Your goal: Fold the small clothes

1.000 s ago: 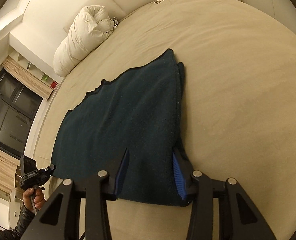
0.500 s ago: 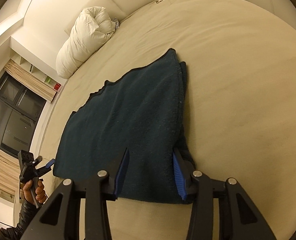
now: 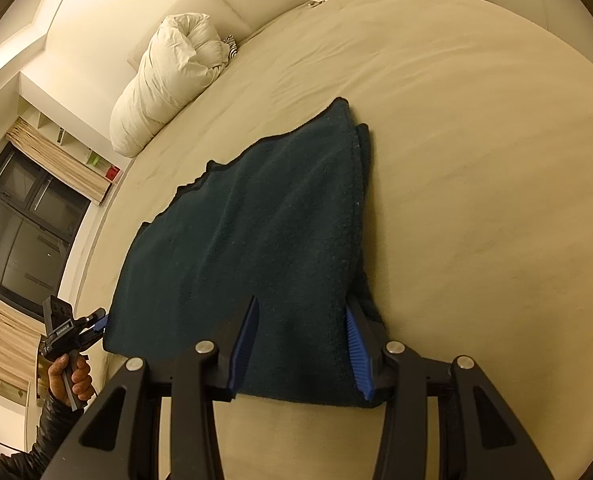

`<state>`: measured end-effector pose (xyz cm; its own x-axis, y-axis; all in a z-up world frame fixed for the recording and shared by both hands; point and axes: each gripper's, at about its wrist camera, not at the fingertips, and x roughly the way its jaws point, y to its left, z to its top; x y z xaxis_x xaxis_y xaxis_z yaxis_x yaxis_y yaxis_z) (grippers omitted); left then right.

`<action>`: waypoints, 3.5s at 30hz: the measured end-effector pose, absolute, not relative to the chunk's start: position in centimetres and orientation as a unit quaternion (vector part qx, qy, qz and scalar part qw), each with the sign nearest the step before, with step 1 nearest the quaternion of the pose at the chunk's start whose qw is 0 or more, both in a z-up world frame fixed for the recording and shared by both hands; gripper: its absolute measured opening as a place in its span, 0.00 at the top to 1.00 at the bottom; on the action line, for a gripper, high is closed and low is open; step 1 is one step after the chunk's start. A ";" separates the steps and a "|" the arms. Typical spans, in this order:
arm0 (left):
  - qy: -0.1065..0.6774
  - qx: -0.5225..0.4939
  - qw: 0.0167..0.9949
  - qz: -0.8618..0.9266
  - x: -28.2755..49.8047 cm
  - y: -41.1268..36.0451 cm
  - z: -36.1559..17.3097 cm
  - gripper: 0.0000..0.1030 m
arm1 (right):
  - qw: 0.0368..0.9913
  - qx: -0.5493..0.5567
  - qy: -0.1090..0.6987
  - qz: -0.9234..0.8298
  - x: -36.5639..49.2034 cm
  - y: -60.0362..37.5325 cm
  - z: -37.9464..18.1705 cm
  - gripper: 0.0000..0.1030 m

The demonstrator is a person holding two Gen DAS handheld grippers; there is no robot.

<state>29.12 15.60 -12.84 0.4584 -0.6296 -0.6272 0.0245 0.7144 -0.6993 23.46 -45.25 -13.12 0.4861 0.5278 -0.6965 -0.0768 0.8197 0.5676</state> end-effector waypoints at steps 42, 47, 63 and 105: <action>0.473 -0.346 0.790 -0.182 23.7 13.0 -16.0 0.97 | 0.830 0.195 0.493 0.171 22.2 -44.6 -14.2 0.89; 0.477 -0.362 0.781 -0.179 23.7 13.7 -17.0 0.96 | 0.823 0.214 0.499 0.167 22.3 -44.7 -15.4 0.89; 0.469 -0.390 0.771 -0.181 24.3 14.5 -17.3 0.95 | 0.856 0.281 0.409 0.148 19.9 -48.6 -12.2 0.41; 0.461 -0.207 0.845 -0.173 36.1 6.1 -13.3 0.94 | 0.778 0.339 0.457 0.267 30.3 -37.9 -17.6 0.91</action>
<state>36.15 6.13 -13.26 0.5143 -0.4830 -0.7087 0.1016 0.8548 -0.5088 30.34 -37.92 -17.61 0.4410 0.7247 -0.5294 -0.1049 0.6275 0.7715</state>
